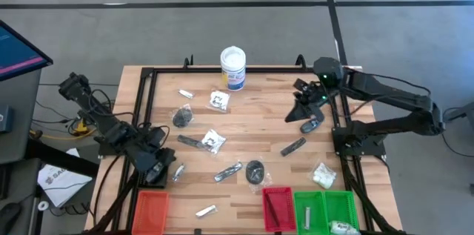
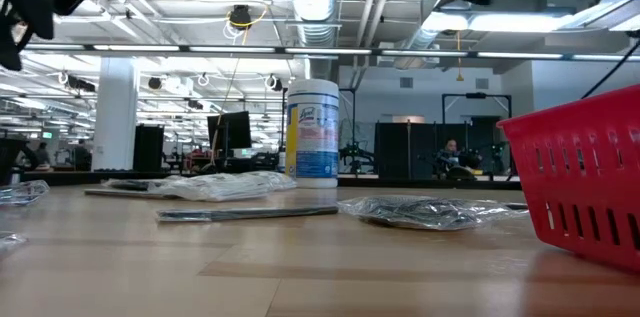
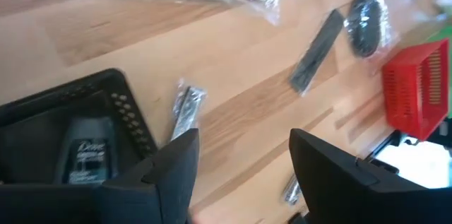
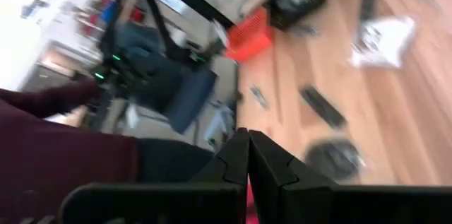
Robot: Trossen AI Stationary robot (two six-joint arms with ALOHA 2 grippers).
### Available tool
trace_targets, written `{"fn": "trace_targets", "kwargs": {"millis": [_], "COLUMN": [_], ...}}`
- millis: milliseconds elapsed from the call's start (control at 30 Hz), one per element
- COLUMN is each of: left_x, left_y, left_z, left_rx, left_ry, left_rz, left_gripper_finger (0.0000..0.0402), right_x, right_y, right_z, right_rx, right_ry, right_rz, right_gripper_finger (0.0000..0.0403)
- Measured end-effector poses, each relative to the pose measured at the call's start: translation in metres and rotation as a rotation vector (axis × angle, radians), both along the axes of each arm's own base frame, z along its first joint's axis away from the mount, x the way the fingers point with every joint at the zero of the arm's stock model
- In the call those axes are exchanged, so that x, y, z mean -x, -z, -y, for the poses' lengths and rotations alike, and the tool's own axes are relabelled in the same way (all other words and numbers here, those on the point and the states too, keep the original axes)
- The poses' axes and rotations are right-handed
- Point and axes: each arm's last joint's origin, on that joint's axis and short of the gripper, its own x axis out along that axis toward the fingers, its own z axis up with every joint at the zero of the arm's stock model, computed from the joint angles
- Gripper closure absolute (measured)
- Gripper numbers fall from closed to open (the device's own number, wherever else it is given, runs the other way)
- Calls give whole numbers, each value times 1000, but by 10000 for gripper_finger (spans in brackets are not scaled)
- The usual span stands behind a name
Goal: Pick & Place Travel size toiletries
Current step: Put the gray deodorant into the black bin
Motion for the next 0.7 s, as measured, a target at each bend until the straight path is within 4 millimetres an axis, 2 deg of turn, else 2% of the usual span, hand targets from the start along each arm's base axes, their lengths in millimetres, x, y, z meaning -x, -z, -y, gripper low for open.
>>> {"fn": "trace_targets", "kwargs": {"millis": [300,567,700], "left_x": [-19,-37,-45], "left_y": [-6,-15,-20], "left_z": [-10,-23,-28], "left_rx": [-35,-82,-109], "left_ry": [8,13,16], "left_rz": [103,222,290], "left_gripper_finger": [192,192,192], "right_x": [51,74,81], "right_y": [16,33,61], "right_z": [-2,1,1], "right_rx": [102,44,-35], "right_ry": [106,311,341], "right_rz": [-294,-650,-821], "right_gripper_finger": [403,403,403]}}
